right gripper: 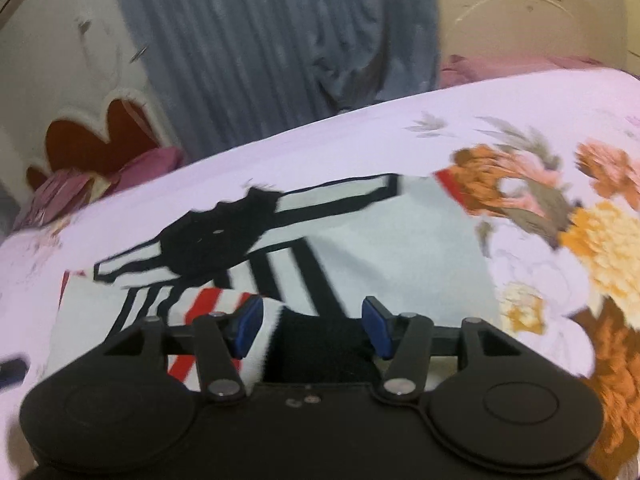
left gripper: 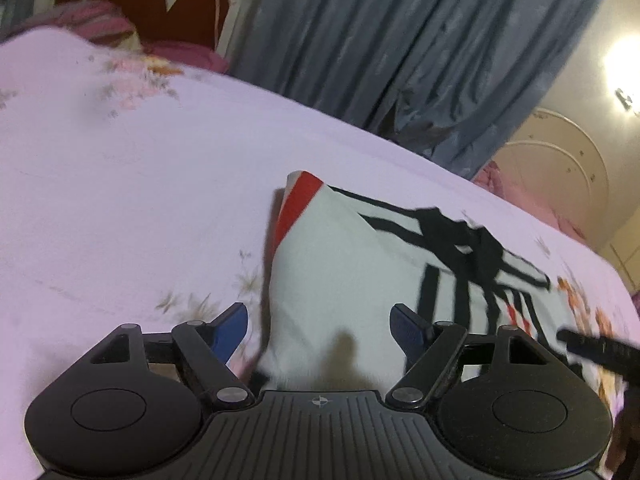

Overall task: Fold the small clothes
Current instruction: 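Fold the sweater side edge inward with the left tool and smooth it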

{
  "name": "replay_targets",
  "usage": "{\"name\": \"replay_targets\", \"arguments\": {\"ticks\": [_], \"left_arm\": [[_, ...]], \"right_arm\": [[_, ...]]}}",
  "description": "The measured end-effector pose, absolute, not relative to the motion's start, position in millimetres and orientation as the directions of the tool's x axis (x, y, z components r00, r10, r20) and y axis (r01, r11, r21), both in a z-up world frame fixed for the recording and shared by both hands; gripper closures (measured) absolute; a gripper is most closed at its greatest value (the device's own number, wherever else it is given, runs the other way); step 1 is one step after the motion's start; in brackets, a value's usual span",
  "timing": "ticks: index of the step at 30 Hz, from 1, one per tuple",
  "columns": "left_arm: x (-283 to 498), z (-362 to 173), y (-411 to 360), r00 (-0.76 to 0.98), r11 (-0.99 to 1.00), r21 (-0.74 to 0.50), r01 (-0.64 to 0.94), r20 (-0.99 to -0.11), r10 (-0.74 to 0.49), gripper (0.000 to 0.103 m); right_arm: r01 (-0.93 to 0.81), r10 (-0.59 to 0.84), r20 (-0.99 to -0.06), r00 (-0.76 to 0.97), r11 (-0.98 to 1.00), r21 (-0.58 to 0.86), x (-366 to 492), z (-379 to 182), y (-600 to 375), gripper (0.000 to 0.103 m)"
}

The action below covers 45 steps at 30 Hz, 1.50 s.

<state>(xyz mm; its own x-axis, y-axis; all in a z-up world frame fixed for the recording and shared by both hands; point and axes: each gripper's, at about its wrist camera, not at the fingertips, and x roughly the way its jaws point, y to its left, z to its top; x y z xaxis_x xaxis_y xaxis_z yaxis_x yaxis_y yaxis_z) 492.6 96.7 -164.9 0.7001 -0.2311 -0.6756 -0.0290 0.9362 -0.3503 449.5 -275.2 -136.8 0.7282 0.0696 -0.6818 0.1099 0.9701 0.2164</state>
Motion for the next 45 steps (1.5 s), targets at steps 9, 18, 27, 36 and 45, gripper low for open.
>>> {"name": "replay_targets", "arguments": {"ticks": [9,18,27,36,45], "left_arm": [[549.3,-192.6,94.7,0.683,0.910,-0.409,-0.072,-0.685,-0.254,0.027],[561.2,-202.9,108.5,0.725,0.898,-0.430,-0.092,-0.648,-0.236,0.081],[565.9,-197.9,114.8,0.756,0.885,-0.441,-0.150,-0.628,-0.185,0.083],[582.4,-190.5,86.5,0.737,0.916,-0.394,-0.073,-0.640,-0.216,0.083],[577.4,-189.8,83.0,0.737,0.906,-0.410,-0.107,-0.645,-0.205,0.083]], "right_arm": [[0.022,0.112,-0.702,0.703,0.984,0.178,481.3,-147.3,-240.6,0.048],[-0.042,0.120,-0.716,0.688,0.991,0.126,492.1,-160.1,-221.6,0.102],[-0.007,0.092,-0.687,0.721,0.992,0.125,496.5,-154.7,-223.1,0.084],[-0.084,0.173,-0.674,0.719,0.983,0.163,490.9,-145.1,-209.2,0.077],[-0.038,0.122,-0.696,0.707,0.990,0.135,486.4,-148.8,-222.2,0.079]]}}
